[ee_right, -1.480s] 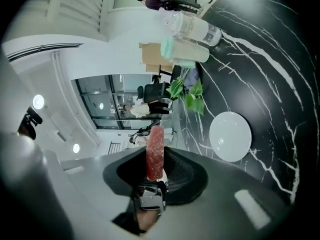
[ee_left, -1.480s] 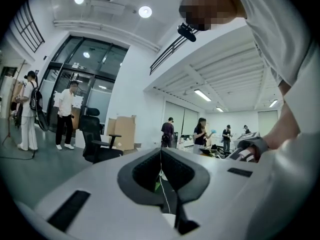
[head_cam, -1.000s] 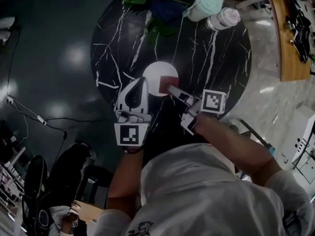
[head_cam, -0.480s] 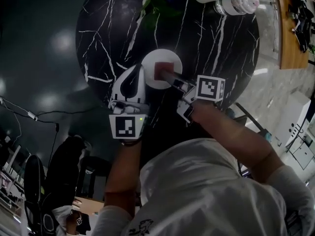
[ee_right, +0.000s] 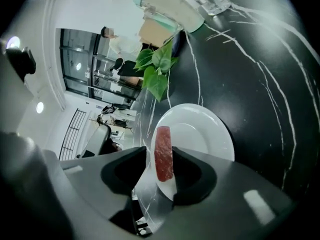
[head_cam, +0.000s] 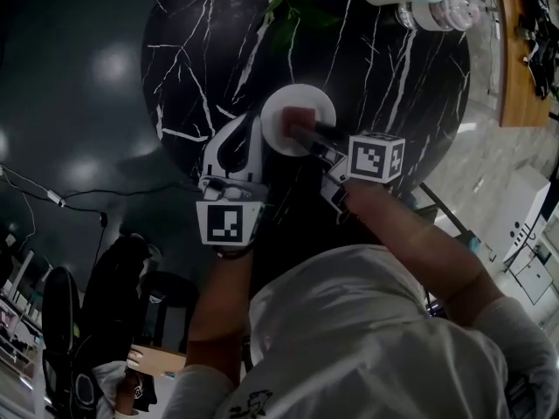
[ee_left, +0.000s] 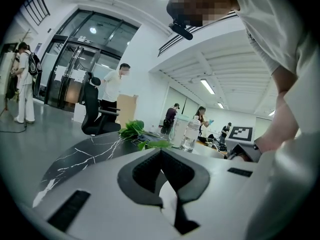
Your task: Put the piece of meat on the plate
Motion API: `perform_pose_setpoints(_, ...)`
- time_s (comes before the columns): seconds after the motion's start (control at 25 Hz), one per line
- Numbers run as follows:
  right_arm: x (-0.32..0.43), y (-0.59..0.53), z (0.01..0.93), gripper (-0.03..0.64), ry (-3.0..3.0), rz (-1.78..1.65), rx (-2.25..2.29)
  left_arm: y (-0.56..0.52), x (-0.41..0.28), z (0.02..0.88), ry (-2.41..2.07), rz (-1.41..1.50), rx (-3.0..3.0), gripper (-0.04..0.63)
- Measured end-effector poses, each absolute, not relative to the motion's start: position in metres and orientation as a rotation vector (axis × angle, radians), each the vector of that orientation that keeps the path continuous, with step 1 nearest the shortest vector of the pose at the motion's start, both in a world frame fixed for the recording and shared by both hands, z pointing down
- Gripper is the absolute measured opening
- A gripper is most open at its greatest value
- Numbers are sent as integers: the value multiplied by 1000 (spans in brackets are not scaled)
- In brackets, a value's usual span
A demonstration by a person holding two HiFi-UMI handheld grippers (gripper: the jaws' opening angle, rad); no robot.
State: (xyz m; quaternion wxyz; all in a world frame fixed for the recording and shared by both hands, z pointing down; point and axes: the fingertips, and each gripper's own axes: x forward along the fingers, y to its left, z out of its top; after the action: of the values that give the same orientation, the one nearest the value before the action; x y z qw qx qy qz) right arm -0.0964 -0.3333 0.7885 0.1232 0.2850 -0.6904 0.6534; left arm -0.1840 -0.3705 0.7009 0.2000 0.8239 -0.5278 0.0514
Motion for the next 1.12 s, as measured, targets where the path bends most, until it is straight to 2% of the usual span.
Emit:
perform_pose_setpoints(0.32, -86, -328, 791, 248, -2028, 1528, 896, -367, -186, 691, -1480, 123, 2306, 8)
perform_pose_setpoints(0.84, -66, -335, 726, 255, -2199, 1303, 896, -353, -169, 638, -1526, 101, 2348, 8)
perform_pose_setpoints(0.96, -61, -339, 687, 184, -2316, 1217, 912, -350, -161, 612, -1541, 86, 2374, 8)
perform_pose_setpoints(1.0, -59, -340, 671, 145, -2367, 1171, 919, -349, -158, 602, -1545, 85, 2386, 8)
perform_pose_setpoints(1.08, -54, -339, 637, 24, -2474, 1066, 909, -345, -150, 580, -1552, 81, 2409, 8)
perform_pose_setpoints(1.12, -51, -336, 621, 3, -2523, 1014, 892, -342, -146, 568, -1557, 75, 2416, 8)
